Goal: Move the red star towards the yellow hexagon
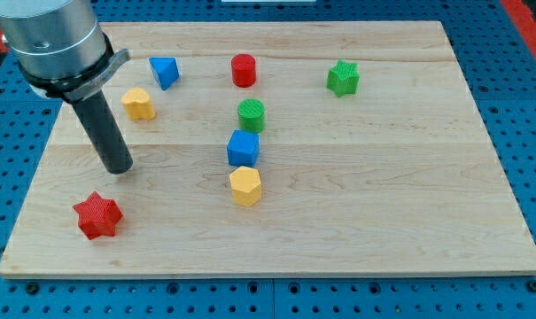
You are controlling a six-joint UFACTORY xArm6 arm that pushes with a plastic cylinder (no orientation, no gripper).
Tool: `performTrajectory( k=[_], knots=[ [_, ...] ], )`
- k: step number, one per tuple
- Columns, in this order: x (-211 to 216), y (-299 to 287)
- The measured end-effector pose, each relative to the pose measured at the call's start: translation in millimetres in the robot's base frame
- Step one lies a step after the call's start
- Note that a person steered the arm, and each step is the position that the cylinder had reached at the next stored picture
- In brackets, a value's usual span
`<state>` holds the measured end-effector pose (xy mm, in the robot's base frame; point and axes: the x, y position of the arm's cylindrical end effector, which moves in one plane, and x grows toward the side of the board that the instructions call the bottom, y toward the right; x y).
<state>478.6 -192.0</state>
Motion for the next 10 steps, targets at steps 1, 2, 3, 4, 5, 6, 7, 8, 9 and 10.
performTrajectory(
  k=[1, 2, 3, 4, 5, 6, 7, 8, 9, 10],
  knots=[
    [-0.5, -8.9],
    [1.2, -37.6],
    [13.7, -79.8],
    [39.9, -69.3],
    [53.3, -44.3],
    [61.9, -42.9],
    [76.0, -16.8],
    [86.0, 25.4],
    [86.5, 56.7],
    [84.4, 34.3]
  ],
)
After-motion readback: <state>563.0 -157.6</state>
